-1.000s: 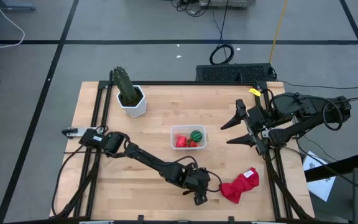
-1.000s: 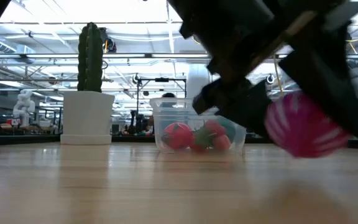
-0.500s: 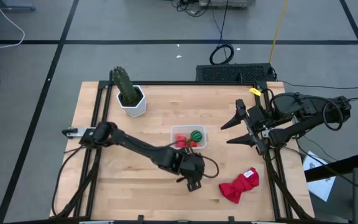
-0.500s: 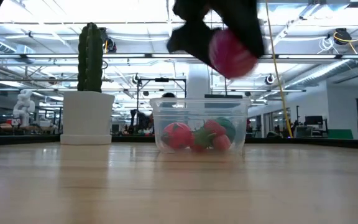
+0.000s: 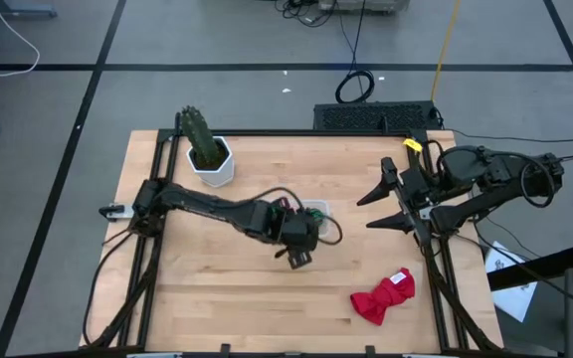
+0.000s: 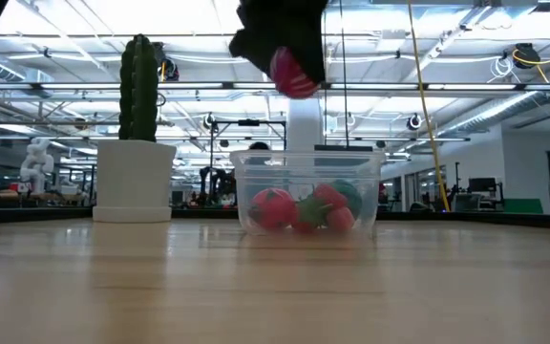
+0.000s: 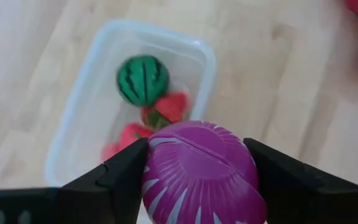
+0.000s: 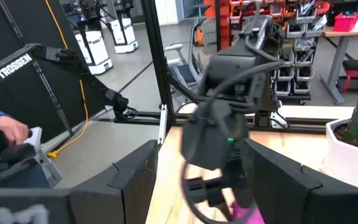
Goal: Pick and placing Produce into tupperware
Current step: Put the onion into the transparent bin
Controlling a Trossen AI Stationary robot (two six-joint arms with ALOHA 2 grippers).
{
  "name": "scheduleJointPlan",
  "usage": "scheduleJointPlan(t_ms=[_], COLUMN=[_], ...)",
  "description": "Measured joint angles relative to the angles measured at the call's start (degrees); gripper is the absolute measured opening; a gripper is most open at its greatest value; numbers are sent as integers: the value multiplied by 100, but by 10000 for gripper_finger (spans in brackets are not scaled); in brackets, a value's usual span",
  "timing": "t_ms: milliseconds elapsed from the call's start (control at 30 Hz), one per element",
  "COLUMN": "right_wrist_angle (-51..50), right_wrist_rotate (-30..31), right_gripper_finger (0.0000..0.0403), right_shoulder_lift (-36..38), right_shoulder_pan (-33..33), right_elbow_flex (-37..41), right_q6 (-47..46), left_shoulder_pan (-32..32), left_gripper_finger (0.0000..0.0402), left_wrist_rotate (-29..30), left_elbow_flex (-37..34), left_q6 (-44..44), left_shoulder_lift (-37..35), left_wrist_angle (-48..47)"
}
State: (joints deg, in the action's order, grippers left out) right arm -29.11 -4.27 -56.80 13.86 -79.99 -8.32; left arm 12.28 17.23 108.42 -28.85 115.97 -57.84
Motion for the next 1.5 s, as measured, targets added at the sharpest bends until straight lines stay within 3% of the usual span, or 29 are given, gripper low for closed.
scheduleJointPlan(t_ms=[367, 633, 833, 1500], right_wrist_angle=[-291, -335, -334, -334], right_wrist_rotate=[-4, -2, -3, -2], right_gripper_finger=[224, 224, 224, 224], right_shoulder_lift=[127, 129, 129, 118], right_shoulder_pan=[1, 1, 1, 1], right_elbow_flex=[-2, -2, -2, -2], right_q6=[-300, -224, -92, 197], left_shoulder_pan=[-667, -972, -1104, -1492], left_gripper_finger=[251, 251, 255, 320], left_wrist_rotate=[-276, -1281, -1274, -1318], left_elbow_flex=[-414, -1124, -1239, -1235], left_q6=[94, -25, 9, 351], left_shoulder_lift=[109, 109, 106, 104], left_wrist_angle=[-114, 319, 551, 850])
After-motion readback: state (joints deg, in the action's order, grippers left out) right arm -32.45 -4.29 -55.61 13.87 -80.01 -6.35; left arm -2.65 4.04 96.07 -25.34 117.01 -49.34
